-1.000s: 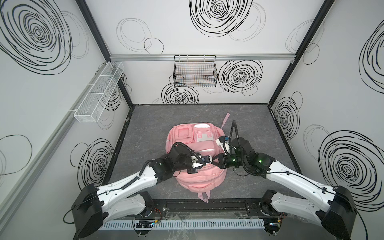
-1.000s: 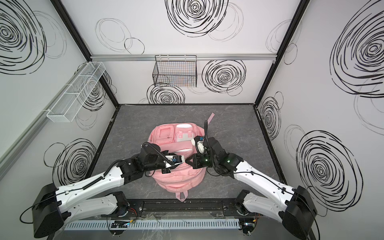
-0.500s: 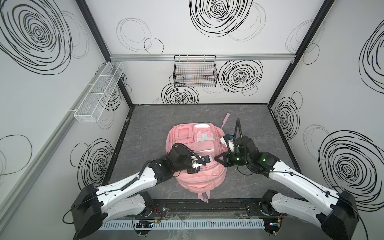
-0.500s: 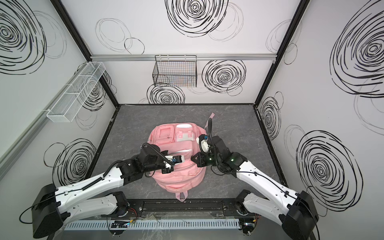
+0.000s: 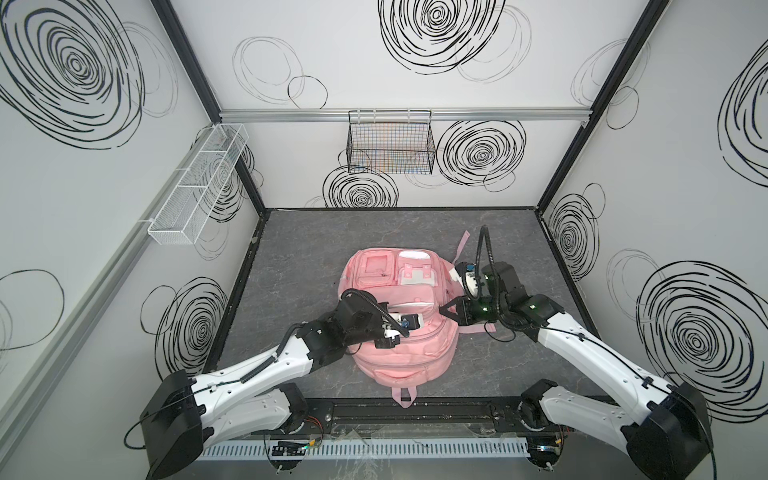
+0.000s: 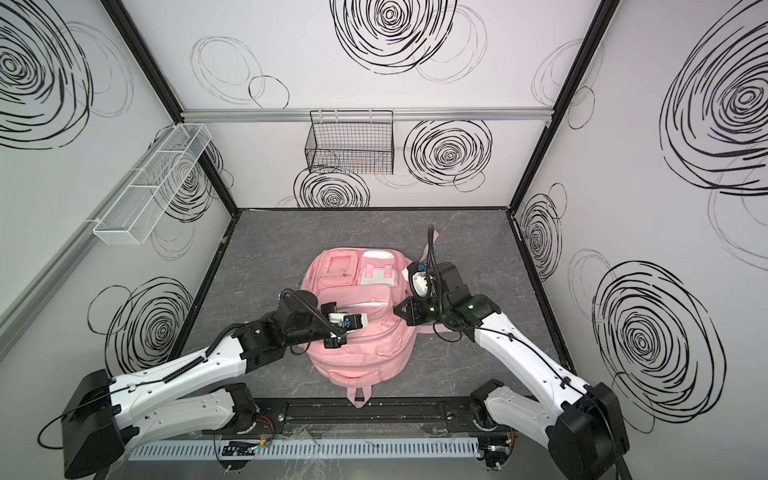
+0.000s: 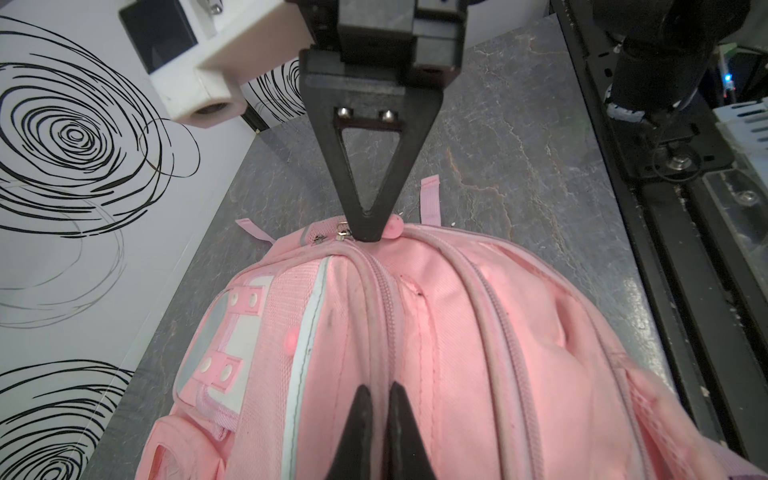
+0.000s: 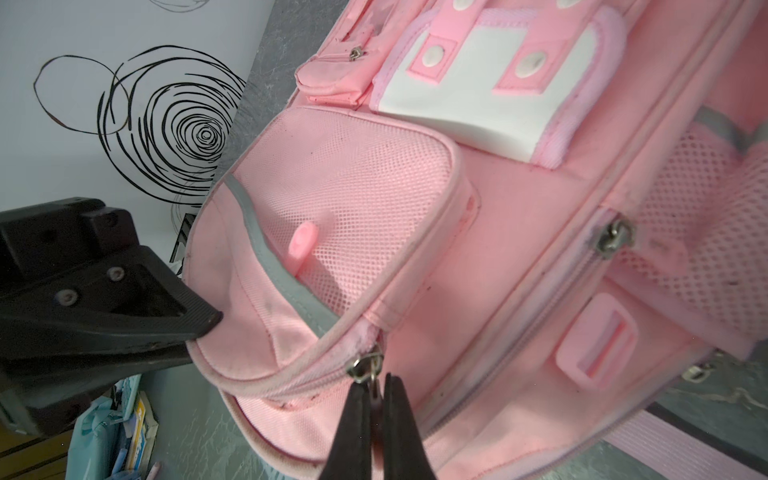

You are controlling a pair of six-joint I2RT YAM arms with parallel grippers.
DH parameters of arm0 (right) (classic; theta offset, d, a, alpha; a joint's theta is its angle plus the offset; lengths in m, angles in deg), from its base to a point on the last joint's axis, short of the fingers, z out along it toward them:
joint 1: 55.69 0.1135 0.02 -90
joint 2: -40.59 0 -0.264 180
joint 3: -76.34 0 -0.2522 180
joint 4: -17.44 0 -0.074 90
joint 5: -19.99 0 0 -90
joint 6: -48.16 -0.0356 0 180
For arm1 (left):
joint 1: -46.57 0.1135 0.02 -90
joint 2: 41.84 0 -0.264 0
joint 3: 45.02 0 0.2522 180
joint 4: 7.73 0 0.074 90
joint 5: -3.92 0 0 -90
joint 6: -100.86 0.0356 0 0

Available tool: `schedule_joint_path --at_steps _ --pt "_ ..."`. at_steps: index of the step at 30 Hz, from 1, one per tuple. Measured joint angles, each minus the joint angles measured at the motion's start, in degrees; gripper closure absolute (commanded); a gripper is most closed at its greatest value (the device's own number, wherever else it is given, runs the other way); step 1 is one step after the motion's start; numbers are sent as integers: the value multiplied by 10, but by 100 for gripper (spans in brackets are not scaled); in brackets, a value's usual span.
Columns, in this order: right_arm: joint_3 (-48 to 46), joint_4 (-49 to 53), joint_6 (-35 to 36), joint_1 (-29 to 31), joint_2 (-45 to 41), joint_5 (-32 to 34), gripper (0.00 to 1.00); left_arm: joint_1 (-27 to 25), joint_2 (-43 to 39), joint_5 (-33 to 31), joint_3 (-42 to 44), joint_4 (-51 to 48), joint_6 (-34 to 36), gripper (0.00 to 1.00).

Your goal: Pack the student bag

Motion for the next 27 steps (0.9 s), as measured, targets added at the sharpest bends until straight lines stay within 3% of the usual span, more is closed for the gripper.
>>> schedule_joint_path --at_steps 22,23,24,25,27 --pt "38 0 40 -16 78 -42 100 17 -2 12 12 9 19 100" --pt "39 0 40 -16 80 -41 100 17 -2 9 13 12 17 96" --pt "42 0 39 -16 83 -39 100 17 -2 4 15 19 12 72" --pt "47 0 38 -17 87 -32 100 17 -2 -3 18 28 5 63" --pt "54 1 36 -34 97 2 99 17 -12 -19 25 45 -19 56"
